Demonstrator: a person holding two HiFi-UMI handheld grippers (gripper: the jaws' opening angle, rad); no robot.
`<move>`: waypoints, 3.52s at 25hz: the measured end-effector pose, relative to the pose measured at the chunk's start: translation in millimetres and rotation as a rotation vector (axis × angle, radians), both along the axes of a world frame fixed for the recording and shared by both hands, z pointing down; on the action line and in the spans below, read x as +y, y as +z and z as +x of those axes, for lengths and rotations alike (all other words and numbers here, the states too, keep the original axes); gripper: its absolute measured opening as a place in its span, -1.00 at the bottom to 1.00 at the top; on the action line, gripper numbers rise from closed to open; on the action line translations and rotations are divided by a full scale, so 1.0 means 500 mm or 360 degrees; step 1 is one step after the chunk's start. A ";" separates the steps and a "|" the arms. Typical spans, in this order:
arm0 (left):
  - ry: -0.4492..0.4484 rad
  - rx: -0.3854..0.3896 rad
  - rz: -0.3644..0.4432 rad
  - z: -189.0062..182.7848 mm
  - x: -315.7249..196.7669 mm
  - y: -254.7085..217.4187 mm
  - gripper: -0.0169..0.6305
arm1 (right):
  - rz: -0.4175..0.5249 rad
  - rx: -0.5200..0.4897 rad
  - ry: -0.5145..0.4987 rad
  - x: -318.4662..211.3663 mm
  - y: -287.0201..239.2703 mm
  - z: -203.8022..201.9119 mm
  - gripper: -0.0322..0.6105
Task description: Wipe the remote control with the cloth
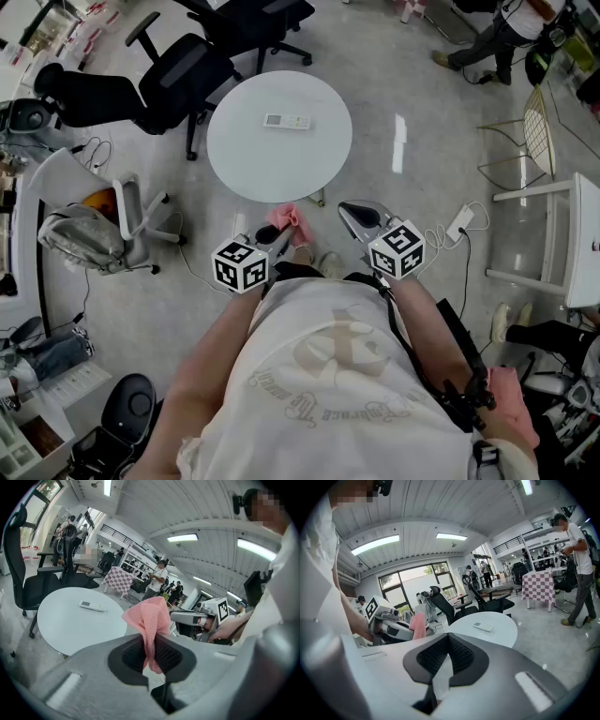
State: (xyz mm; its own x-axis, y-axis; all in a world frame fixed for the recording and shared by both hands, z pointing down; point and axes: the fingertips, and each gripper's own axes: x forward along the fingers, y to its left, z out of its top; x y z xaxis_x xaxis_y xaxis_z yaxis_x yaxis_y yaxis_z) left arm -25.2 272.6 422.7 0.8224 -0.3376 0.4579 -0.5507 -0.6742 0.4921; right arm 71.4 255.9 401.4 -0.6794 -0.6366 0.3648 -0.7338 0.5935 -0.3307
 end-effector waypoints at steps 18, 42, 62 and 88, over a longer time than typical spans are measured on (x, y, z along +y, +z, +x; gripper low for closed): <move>-0.0019 -0.0037 0.0060 0.005 0.024 -0.029 -0.89 | -0.0016 -0.0049 0.0044 0.023 0.007 0.017 -0.88; 0.0022 0.0016 -0.0042 -0.026 -0.145 0.007 -0.88 | -0.0110 0.0021 0.0125 -0.133 0.047 -0.006 -0.88; 0.0245 0.0069 -0.0106 -0.099 -0.391 0.040 -0.89 | -0.0247 0.0174 0.0368 -0.336 0.086 -0.062 -0.88; 0.0095 -0.0064 -0.0230 -0.031 -0.543 0.099 -0.88 | -0.0373 0.0486 -0.0024 -0.490 0.223 0.009 -0.88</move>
